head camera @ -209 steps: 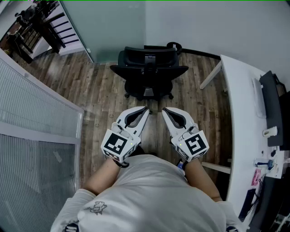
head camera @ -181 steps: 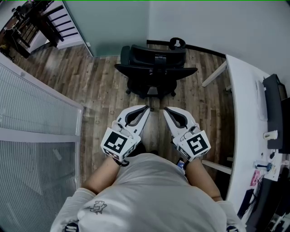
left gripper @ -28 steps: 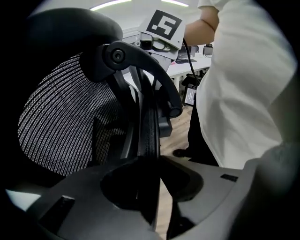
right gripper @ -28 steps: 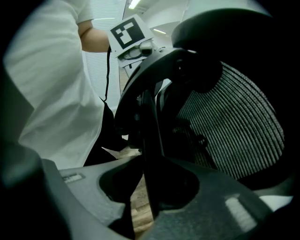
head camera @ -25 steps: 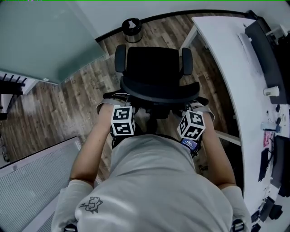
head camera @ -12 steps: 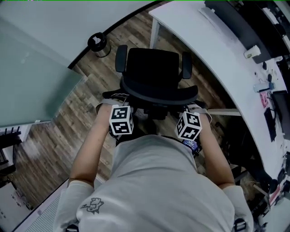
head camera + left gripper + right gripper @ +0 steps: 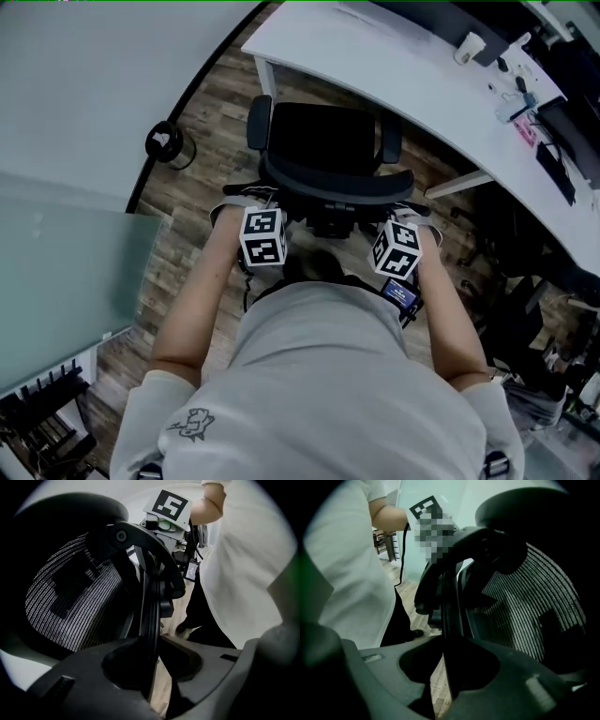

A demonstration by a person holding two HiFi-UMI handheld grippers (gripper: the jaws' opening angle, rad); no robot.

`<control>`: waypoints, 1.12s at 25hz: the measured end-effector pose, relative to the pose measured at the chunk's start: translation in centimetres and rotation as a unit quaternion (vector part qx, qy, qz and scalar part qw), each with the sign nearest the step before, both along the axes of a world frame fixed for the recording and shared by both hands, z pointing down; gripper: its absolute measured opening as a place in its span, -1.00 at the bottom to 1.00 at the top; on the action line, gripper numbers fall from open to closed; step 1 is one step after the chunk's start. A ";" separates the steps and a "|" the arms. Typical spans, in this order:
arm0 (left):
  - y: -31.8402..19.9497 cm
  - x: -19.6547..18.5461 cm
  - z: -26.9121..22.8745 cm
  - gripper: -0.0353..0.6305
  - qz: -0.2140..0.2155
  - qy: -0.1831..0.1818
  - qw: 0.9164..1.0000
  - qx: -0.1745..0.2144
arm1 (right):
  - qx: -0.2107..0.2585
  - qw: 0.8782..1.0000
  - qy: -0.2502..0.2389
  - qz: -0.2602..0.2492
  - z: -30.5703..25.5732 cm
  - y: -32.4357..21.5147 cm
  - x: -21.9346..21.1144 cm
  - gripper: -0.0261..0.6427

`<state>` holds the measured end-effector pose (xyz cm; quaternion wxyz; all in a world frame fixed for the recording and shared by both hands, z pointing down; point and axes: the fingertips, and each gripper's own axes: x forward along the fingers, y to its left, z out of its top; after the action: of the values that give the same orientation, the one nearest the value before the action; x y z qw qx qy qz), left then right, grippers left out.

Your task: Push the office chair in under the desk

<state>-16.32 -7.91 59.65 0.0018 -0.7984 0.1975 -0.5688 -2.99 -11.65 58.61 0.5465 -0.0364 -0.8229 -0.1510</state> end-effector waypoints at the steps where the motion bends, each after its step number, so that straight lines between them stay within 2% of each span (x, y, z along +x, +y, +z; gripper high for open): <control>1: -0.6 -0.1 0.0 -0.57 0.012 0.000 1.000 0.000 | 0.002 1.000 -0.003 0.013 0.0 -0.3 -0.1 -0.62; 6: -3.5 0.5 -0.1 -0.57 0.067 0.000 0.998 0.005 | 0.013 0.998 -0.004 0.066 0.1 -1.7 0.8 -0.62; 13: -6.9 2.7 0.0 -0.57 0.103 -0.003 0.995 0.012 | 0.023 0.994 -0.005 0.111 0.1 -4.3 3.1 -0.61; 18: -10.2 4.8 -0.3 -0.57 0.122 -0.006 0.992 0.013 | 0.020 0.992 -0.008 0.122 -0.2 -6.9 5.2 -0.61; 28: -16.4 8.8 -0.2 -0.57 0.133 -0.009 0.991 0.000 | 0.007 0.993 -0.009 0.120 -0.2 -12.6 9.1 -0.60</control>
<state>-7.56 -24.35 59.40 0.0795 -0.8124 0.0899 -0.5707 6.12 -24.21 58.46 0.5531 0.0674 -0.8255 -0.0905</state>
